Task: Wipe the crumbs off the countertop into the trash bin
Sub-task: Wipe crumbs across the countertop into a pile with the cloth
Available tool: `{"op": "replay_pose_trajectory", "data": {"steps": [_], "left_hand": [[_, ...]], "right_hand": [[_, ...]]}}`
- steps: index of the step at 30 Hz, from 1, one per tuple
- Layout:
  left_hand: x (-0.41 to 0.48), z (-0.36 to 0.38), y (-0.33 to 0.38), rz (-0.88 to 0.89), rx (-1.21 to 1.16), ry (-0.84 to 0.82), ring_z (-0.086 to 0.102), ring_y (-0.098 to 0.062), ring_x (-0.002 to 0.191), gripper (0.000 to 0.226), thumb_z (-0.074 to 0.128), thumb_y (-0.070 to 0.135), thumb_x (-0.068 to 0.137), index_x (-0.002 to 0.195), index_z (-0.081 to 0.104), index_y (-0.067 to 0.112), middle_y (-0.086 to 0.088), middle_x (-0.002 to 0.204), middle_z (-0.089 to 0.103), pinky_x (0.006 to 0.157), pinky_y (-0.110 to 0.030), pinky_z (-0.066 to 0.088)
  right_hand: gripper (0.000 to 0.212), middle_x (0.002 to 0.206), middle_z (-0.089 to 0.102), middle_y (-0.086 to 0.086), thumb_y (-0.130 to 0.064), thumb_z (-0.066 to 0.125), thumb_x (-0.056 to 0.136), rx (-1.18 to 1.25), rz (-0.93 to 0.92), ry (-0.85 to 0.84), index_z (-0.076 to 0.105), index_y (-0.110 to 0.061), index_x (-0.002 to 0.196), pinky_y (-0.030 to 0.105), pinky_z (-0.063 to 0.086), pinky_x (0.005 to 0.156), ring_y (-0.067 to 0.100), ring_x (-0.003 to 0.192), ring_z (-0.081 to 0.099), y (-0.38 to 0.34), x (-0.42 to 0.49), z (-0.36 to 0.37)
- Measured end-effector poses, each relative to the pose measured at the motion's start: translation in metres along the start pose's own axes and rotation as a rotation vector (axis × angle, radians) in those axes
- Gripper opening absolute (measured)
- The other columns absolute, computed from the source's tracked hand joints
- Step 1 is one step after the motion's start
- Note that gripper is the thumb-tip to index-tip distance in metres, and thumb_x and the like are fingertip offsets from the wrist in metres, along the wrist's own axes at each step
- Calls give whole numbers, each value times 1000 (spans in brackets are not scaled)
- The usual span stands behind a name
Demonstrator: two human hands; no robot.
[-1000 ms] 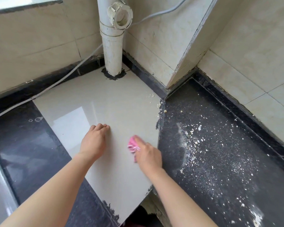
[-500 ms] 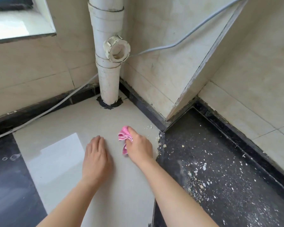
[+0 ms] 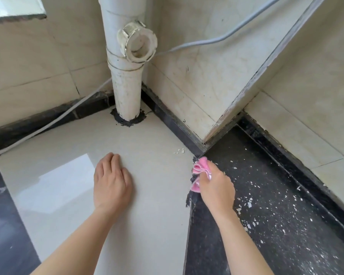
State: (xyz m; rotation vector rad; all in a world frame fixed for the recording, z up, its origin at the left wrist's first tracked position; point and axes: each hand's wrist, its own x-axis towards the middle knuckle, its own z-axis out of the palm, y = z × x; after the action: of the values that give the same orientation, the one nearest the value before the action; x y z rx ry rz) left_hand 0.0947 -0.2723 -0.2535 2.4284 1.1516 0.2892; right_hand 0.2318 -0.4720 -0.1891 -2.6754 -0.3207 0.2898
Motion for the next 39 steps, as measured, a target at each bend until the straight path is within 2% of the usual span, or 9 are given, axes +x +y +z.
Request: {"op": "replay_pose_trajectory", "data": {"steps": [7, 13, 18, 20, 23, 27, 30, 34, 39], "left_hand": [[13, 5, 1, -64, -2, 31, 30, -28, 130, 35, 42, 20, 93, 128, 43, 14, -7, 141, 38, 108, -42, 26], [13, 11, -1, -68, 29, 49, 30, -26, 129, 39, 31, 28, 90, 126, 42, 18, -3, 140, 38, 105, -40, 29], [13, 13, -1, -69, 32, 68, 30, -25, 126, 38, 32, 28, 89, 124, 43, 18, -3, 139, 39, 103, -41, 30], [13, 11, 0, -71, 35, 63, 31, -26, 126, 39, 31, 28, 89, 125, 43, 18, -4, 139, 40, 103, -41, 30], [13, 10, 2, -82, 46, 55, 31, -27, 126, 41, 29, 29, 88, 125, 44, 17, -5, 139, 40, 104, -41, 29], [13, 13, 0, -85, 53, 58, 30, -26, 127, 41, 29, 30, 88, 125, 43, 19, -4, 140, 39, 104, -38, 27], [13, 14, -1, -77, 46, 59, 29, -25, 127, 40, 29, 30, 88, 125, 43, 19, -3, 140, 38, 104, -40, 29], [13, 12, 0, -65, 29, 46, 29, -26, 127, 39, 29, 29, 89, 124, 42, 19, -3, 139, 36, 104, -41, 30], [14, 10, 1, -73, 8, 27, 28, -27, 129, 35, 32, 26, 90, 123, 42, 17, -5, 140, 36, 105, -42, 28]], "right_hand": [[40, 93, 48, 4, -12, 58, 86, -106, -544, 29, 65, -36, 117, 31, 35, 68, 27, 97, 49, -114, 83, 35], [28, 111, 58, 5, -17, 46, 88, -596, -910, 24, 64, -20, 109, 33, 27, 86, 26, 111, 45, -164, 152, 76], [17, 95, 63, 5, -17, 43, 90, -639, -947, -157, 53, -19, 75, 31, 35, 83, 26, 98, 53, -156, 153, 67], [29, 73, 53, 5, -22, 48, 86, -642, -871, -268, 40, -19, 59, 30, 38, 65, 29, 78, 55, -150, 145, 49], [29, 56, 40, -1, -27, 55, 83, -546, -749, -312, 44, -19, 58, 24, 33, 46, 26, 53, 50, -148, 148, 31], [9, 86, 52, 8, -14, 55, 90, -472, -855, -168, 61, -14, 84, 31, 40, 60, 28, 80, 54, -174, 160, 58], [21, 110, 63, 15, -1, 49, 92, -600, -846, -141, 62, -2, 108, 36, 41, 71, 30, 114, 49, -172, 165, 84], [24, 100, 65, 9, 2, 49, 86, -590, -917, -143, 62, -9, 104, 33, 39, 72, 25, 105, 53, -123, 149, 67], [34, 96, 65, -1, 5, 53, 79, -600, -916, -333, 63, -18, 102, 32, 44, 71, 22, 91, 58, -47, 90, 8]]}}
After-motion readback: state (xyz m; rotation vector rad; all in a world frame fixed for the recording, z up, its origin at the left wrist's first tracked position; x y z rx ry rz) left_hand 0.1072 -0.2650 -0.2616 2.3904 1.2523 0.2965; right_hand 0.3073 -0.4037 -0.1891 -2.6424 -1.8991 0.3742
